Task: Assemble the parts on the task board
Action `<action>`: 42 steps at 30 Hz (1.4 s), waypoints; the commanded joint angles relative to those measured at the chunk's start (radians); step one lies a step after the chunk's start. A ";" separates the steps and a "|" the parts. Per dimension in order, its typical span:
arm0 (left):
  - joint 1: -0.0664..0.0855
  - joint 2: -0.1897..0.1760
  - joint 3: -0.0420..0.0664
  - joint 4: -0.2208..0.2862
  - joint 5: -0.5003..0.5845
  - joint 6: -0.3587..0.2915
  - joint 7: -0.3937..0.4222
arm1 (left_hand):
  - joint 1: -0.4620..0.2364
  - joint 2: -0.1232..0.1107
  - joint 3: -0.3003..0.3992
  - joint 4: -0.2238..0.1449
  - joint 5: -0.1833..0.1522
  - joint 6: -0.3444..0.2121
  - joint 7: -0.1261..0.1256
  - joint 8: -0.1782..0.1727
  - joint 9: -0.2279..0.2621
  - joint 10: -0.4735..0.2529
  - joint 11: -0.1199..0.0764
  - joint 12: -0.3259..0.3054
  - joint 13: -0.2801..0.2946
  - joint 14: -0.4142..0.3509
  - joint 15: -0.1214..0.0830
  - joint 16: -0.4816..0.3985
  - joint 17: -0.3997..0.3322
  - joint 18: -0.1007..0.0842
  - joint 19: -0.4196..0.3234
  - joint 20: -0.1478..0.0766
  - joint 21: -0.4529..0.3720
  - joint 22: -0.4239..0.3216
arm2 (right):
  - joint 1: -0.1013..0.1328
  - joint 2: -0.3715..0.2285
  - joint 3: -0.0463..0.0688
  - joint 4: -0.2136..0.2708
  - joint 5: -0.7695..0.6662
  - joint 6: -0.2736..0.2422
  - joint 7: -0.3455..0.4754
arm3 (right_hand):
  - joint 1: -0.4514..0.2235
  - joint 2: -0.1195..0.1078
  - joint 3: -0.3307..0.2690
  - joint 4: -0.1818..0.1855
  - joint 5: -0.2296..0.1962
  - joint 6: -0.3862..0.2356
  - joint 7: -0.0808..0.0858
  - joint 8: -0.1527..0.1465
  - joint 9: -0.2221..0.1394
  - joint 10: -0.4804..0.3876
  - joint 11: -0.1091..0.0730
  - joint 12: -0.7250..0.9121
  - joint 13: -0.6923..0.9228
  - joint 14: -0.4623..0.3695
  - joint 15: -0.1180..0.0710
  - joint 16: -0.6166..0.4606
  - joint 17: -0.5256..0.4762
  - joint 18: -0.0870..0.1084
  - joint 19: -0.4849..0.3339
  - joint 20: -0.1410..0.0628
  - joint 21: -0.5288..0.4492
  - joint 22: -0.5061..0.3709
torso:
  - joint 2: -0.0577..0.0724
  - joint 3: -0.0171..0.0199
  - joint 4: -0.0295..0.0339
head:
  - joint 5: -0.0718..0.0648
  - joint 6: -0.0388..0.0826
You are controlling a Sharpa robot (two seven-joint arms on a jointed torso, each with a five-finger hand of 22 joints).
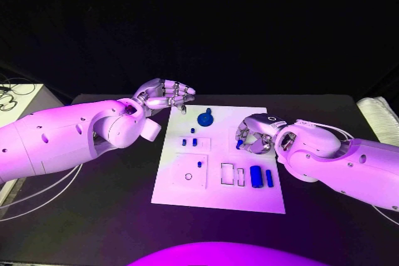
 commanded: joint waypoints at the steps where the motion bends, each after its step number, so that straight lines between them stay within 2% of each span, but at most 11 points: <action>1: 0.001 0.001 0.001 0.003 0.006 0.015 0.007 | 0.008 0.002 -0.002 -0.005 0.004 -0.005 0.002 -0.002 -0.002 -0.005 -0.001 -0.007 -0.001 -0.006 0.002 -0.006 -0.001 0.013 0.006 0.002 -0.005 -0.001 | -0.003 0.008 0.000 -0.004 -0.016 0.016 0.011 | -0.009 0.003 0.006 -0.001 0.000 0.009 0.000 0.000 0.002 0.007 0.001 -0.005 -0.002 0.044 -0.009 0.004 0.001 -0.007 0.045 -0.005 0.007 0.164 | -0.001 0.0008 -0.0004 | 0.002 -0.002; 14: 0.001 -0.001 0.001 0.003 0.006 0.015 0.004 | 0.008 0.004 -0.003 -0.004 0.004 -0.005 0.002 -0.001 -0.002 -0.007 -0.001 -0.006 -0.001 -0.007 0.003 -0.006 -0.001 0.013 0.006 0.003 -0.007 -0.002 | -0.010 0.021 -0.002 -0.017 -0.018 0.011 0.003 | -0.012 0.007 0.027 0.000 -0.001 0.027 0.001 0.007 0.008 0.024 0.001 -0.011 -0.003 0.045 -0.010 0.007 0.005 -0.010 0.048 -0.007 0.022 0.170 | -0.001 0.0003 -0.0011 | 0.003 -0.004; 17: 0.001 -0.001 0.001 0.003 0.006 0.014 0.003 | 0.008 0.004 -0.003 -0.004 0.004 -0.005 0.002 -0.001 -0.002 -0.007 -0.001 -0.006 -0.001 -0.007 0.003 -0.006 -0.001 0.013 0.006 0.003 -0.007 -0.002 | -0.011 0.022 -0.002 -0.019 -0.029 0.006 -0.007 | 0.004 0.022 0.053 -0.012 -0.001 0.046 -0.003 0.017 0.015 0.048 -0.006 -0.010 0.001 0.045 -0.015 0.009 0.007 -0.013 0.052 -0.011 0.039 0.176 | -0.001 0.0005 -0.0008 | 0.003 -0.004; 21: 0.001 -0.001 0.001 0.003 0.006 0.014 0.003 | 0.008 0.004 -0.003 -0.004 0.004 -0.005 0.002 -0.001 -0.002 -0.007 -0.001 -0.006 -0.001 -0.007 0.003 -0.006 -0.001 0.013 0.006 0.003 -0.007 -0.002 | -0.012 0.020 -0.002 -0.017 -0.051 -0.028 -0.025 | 0.041 0.050 0.100 -0.053 -0.003 0.075 -0.008 0.036 0.030 0.088 -0.019 -0.003 0.014 0.046 -0.027 0.011 0.011 -0.016 0.057 -0.019 0.062 0.185 | -0.002 0.0005 -0.0008 | 0.003 -0.004; 25: 0.001 -0.001 0.001 0.002 0.006 0.014 0.003 | 0.008 0.004 -0.003 -0.004 0.004 -0.005 0.002 -0.001 -0.002 -0.007 -0.001 -0.006 -0.001 -0.007 0.003 -0.006 -0.001 0.013 0.006 0.003 -0.007 -0.002 | -0.012 0.015 -0.002 -0.009 -0.061 -0.069 -0.029 | 0.050 0.060 0.119 -0.078 -0.002 0.085 -0.010 0.045 0.040 0.112 -0.025 0.003 0.026 0.045 -0.033 0.012 0.015 -0.019 0.060 -0.022 0.076 0.191 | -0.002 0.0001 -0.0002 | 0.002 -0.003; 29: 0.001 0.000 0.001 0.000 0.006 0.014 0.003 | 0.008 0.006 -0.004 -0.004 0.004 -0.005 0.003 -0.001 -0.002 -0.007 -0.001 -0.006 -0.001 -0.007 0.003 -0.006 -0.001 0.013 0.006 0.004 -0.008 -0.002 | -0.013 0.004 -0.001 0.015 -0.062 -0.119 -0.026 | 0.046 0.061 0.123 -0.084 -0.003 0.090 -0.011 0.049 0.045 0.119 -0.027 0.004 0.031 0.046 -0.035 0.013 0.017 -0.021 0.062 -0.023 0.087 0.194 | -0.003 0.0005 -0.0015 | 0.003 -0.003; 33: 0.001 0.000 0.001 -0.004 0.007 0.014 0.004 | 0.008 0.006 -0.004 -0.004 0.004 -0.005 0.003 -0.001 -0.002 -0.007 -0.001 -0.006 -0.001 -0.007 0.003 -0.006 -0.001 0.013 0.006 0.004 -0.008 -0.002 | -0.007 -0.013 0.005 0.050 -0.049 -0.162 -0.020 | 0.040 0.059 0.123 -0.086 -0.004 0.092 -0.011 0.052 0.048 0.122 -0.027 0.004 0.034 0.046 -0.037 0.013 0.018 -0.021 0.062 -0.023 0.090 0.196 | -0.004 -0.0008 -0.0026 | 0.002 -0.001; 40: 0.001 0.003 0.001 -0.007 0.009 0.014 0.004 | 0.008 0.006 -0.004 -0.004 0.004 -0.005 0.003 -0.001 -0.002 -0.007 -0.001 -0.006 -0.001 -0.007 0.003 -0.006 -0.001 0.013 0.006 0.004 -0.008 -0.002 | 0.014 -0.045 0.018 0.131 0.002 -0.196 -0.011 | 0.034 0.057 0.122 -0.087 -0.006 0.094 -0.012 0.054 0.051 0.123 -0.028 0.003 0.036 0.046 -0.037 0.014 0.019 -0.021 0.062 -0.023 0.091 0.196 | -0.005 -0.0041 -0.0009 | 0.003 0.001; 42: 0.001 0.003 0.001 -0.007 0.009 0.014 0.004 | 0.008 0.006 -0.004 -0.004 0.004 -0.005 0.003 -0.001 -0.002 -0.007 -0.001 -0.006 -0.001 -0.007 0.003 -0.006 -0.001 0.013 0.006 0.004 -0.008 -0.002 | 0.016 -0.048 0.020 0.151 0.012 -0.198 -0.008 | 0.034 0.057 0.122 -0.087 -0.007 0.094 -0.012 0.054 0.051 0.123 -0.028 0.003 0.036 0.046 -0.037 0.014 0.019 -0.021 0.063 -0.023 0.092 0.197 | -0.004 -0.0028 -0.0015 | 0.005 0.001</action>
